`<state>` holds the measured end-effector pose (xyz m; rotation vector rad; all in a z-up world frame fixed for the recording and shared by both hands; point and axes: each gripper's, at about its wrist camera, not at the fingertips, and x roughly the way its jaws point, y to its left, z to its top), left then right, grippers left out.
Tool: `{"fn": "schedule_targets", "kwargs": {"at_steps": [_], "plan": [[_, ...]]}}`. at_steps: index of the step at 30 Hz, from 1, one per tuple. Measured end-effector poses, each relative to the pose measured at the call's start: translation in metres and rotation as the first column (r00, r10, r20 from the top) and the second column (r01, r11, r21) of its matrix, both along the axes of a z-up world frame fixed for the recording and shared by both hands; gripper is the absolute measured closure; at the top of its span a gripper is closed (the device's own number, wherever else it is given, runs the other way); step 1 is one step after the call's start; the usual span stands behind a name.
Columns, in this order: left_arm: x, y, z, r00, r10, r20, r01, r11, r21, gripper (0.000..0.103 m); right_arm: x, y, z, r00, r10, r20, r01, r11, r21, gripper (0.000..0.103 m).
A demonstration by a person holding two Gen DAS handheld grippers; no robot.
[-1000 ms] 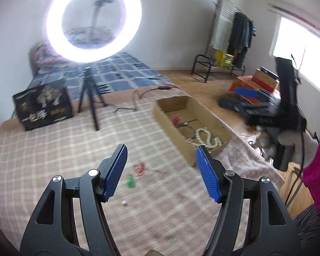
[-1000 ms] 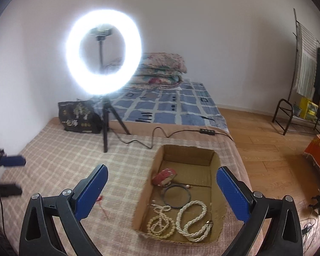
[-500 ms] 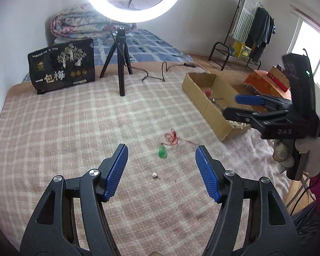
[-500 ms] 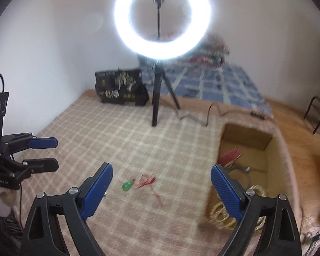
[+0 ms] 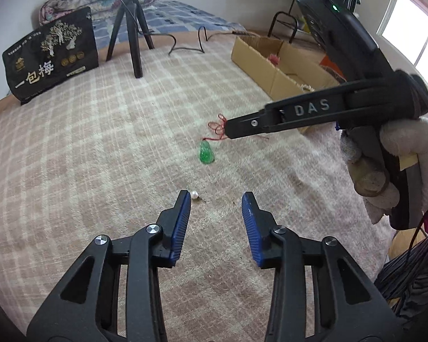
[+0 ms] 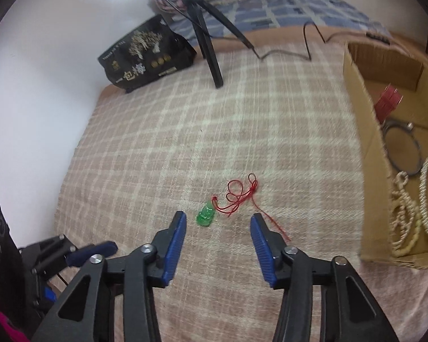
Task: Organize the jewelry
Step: 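Move left tool toward remaining pearl earring while right tool approaches green pendant, then close right tool on green pendant while left tool grasps pearl earring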
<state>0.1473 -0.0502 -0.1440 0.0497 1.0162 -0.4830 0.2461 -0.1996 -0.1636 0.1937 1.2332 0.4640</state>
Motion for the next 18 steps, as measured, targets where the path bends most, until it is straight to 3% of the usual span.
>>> {"fn": "schedule_targets", "kwargs": {"at_steps": [5,18], "plan": [[0.009,-0.004,-0.016,1.000,0.001,-0.031,0.000,1.000,0.019,0.065,0.006,0.014,-0.017,0.999,0.004,-0.044,-0.004,1.000,-0.014,0.064],[0.021,-0.005,-0.037,0.999,0.016,-0.048,-0.013,0.999,0.052,0.065,0.024,0.043,-0.033,0.998,0.005,-0.055,-0.008,0.998,-0.066,0.073]]}}
